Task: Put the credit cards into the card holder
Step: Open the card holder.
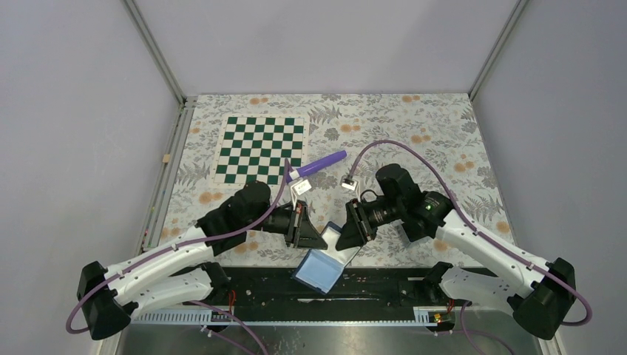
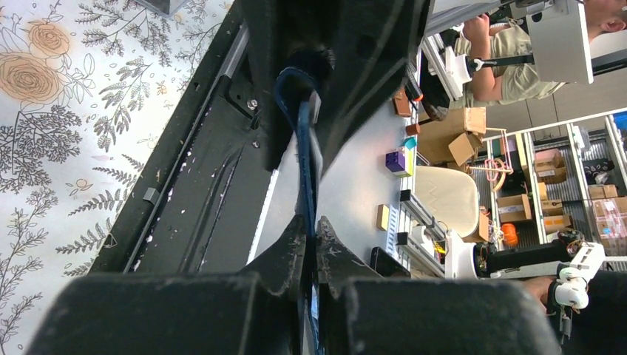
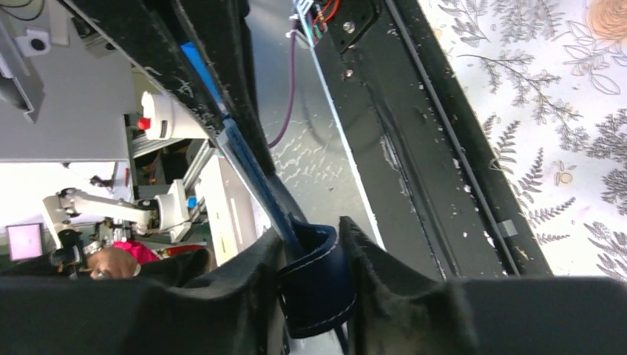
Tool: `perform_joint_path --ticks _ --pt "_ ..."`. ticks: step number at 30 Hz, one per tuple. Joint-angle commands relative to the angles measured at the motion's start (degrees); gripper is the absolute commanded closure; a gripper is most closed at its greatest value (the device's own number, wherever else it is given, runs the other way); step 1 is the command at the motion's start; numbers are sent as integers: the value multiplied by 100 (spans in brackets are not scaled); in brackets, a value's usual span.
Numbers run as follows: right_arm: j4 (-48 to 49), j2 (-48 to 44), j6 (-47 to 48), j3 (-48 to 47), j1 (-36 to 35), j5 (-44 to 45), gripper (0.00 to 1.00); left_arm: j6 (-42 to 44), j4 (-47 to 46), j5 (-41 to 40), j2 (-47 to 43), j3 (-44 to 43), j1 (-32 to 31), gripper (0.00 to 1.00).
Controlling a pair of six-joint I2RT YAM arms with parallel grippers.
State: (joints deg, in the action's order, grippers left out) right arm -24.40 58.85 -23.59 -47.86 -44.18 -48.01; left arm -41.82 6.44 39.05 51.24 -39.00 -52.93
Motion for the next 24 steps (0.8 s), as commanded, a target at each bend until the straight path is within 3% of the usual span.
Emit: perform_joint_path --ticks 1,3,6,8,11,16,18,24 --pt "945 31 -403 54 -60 -631 80 -36 -509 230 -119 -134 -26 100" --pt "1302 65 -684 183 -59 -966 100 9 -493 168 -119 -134 -25 95" --pt "1422 -20 -836 290 -56 -1021 100 187 -220 -150 -174 -174 -25 71" --pt "1361 -107 -882 317 -57 -844 100 383 176 -619 -273 -234 -31 43" --pt "1356 -193 -1112 357 -1 -596 100 724 914 -1597 -531 -355 -25 24" --pt "2169 -527 -2086 612 376 -580 100 1215 1309 -2463 -1080 -142 -30 12" --pt "2924 -634 -2590 717 552 -756 100 1290 1227 -2426 -1191 80 -29 12" --pt "3565 -581 -3300 747 591 -1058 100 1134 644 -2284 -740 611 -80 17"
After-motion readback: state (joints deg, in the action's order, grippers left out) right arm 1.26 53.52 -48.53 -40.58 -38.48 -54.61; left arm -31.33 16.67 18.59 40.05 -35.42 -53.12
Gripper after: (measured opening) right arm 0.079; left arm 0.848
